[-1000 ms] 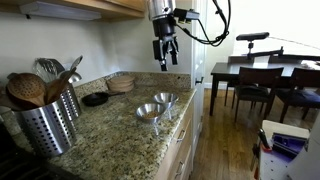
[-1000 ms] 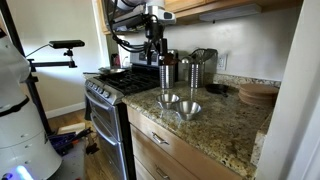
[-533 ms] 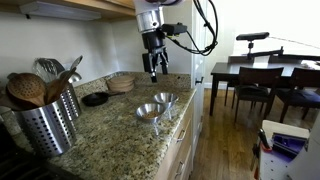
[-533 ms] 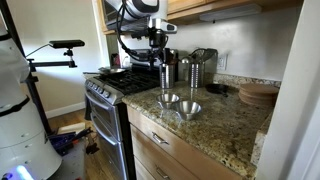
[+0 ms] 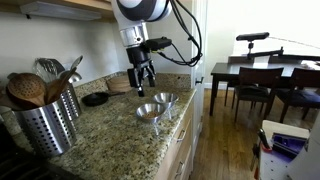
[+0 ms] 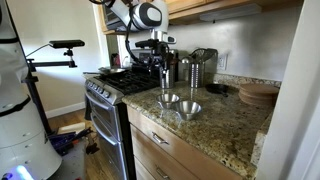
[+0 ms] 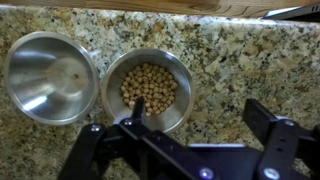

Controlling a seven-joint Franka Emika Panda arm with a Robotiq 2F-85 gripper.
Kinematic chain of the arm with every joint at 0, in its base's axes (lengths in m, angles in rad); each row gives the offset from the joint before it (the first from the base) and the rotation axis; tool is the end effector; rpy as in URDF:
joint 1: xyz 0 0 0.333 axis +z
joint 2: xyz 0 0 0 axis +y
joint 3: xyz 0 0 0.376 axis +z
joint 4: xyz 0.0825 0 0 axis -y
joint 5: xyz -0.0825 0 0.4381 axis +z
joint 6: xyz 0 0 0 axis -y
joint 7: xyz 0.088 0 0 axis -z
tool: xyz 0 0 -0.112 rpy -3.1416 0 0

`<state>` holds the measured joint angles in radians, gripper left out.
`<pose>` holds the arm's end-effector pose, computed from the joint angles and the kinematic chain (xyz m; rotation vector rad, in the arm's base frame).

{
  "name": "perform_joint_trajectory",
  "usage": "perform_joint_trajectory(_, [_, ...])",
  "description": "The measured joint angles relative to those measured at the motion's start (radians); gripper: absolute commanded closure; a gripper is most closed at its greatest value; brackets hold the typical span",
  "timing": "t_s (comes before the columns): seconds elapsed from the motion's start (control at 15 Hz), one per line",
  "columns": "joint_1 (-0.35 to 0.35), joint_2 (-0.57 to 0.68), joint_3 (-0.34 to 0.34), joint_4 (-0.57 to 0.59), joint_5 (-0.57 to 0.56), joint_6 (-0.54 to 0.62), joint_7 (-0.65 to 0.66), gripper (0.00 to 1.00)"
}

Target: Pour the things in the bowl on the left into the bowl on the right

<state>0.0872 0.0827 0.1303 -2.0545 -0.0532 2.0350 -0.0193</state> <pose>0.5901 0.1259 0.4155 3.0658 0.4057 -0.1506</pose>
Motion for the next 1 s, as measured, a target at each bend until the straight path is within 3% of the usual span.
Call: perform_joint_trajectory(1.0, [0.023, 0.161, 0.006, 0.048, -0.001, 0.066, 0.078, 0.00])
